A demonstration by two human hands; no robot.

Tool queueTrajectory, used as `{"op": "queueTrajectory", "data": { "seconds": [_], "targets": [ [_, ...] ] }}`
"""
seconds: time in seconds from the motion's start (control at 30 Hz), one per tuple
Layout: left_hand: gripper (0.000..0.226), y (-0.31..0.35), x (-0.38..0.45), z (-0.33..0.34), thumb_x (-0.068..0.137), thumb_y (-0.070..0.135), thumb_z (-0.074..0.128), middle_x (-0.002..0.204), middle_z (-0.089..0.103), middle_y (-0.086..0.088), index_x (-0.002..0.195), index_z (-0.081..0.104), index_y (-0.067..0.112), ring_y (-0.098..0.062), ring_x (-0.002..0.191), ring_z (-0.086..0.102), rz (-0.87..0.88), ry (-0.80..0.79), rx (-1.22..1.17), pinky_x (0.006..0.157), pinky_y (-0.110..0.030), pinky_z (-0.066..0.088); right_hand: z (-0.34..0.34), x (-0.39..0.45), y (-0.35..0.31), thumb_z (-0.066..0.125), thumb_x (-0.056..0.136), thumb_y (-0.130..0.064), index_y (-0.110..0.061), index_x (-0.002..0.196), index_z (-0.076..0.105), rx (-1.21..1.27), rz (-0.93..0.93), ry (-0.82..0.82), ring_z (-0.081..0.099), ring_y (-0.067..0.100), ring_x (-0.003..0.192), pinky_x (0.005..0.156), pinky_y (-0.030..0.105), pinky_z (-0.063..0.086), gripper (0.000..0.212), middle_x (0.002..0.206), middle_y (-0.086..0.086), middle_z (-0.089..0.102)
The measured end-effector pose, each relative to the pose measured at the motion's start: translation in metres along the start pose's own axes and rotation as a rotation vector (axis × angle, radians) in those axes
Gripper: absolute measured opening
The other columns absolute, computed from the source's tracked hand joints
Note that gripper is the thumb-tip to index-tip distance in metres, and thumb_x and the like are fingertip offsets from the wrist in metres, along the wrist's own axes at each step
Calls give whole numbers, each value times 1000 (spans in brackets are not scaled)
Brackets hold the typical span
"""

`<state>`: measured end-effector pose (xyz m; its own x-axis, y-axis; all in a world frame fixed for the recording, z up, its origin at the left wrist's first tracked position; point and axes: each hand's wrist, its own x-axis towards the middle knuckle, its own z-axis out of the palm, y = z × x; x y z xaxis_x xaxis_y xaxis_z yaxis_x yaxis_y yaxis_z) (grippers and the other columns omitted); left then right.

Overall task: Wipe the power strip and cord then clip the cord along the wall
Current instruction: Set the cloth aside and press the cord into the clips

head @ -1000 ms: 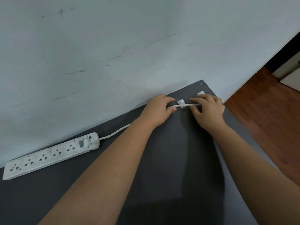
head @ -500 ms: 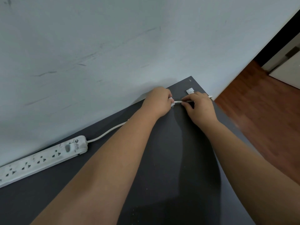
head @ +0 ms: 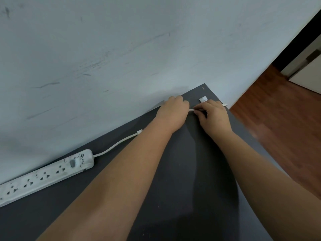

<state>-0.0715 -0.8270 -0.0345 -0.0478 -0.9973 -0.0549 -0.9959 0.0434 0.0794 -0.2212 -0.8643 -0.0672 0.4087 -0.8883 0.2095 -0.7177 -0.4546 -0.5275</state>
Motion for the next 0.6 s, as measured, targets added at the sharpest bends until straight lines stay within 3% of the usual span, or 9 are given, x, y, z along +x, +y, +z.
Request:
{"op": "queueTrajectory", "data": {
  "seconds": [0.23,0.47,0.6],
  "targets": [
    [20,-3,1,-1,91,11,53,112,55,-14,110,57,5,-32,105,51,-30,6,-95,74,-39,42,-5,3,4,66,84,-12,-15,92,74,2,-63,-36,55,28,84,76,33,42,12,86,5,68],
    [22,-11,0,1,95,17,50,101,61,-10,107,67,9,-27,96,58,-109,13,-300,76,-38,48,9,1,-8,64,85,-15,-14,92,73,-1,71,60,56,31,88,80,39,44,11,92,6,69],
    [19,-9,1,2,93,15,52,103,62,-9,106,67,11,-27,95,58,-151,1,-300,79,-41,50,7,3,-9,62,86,-17,-16,92,75,-52,67,54,57,34,88,76,39,44,14,92,8,70]
  ]
}}
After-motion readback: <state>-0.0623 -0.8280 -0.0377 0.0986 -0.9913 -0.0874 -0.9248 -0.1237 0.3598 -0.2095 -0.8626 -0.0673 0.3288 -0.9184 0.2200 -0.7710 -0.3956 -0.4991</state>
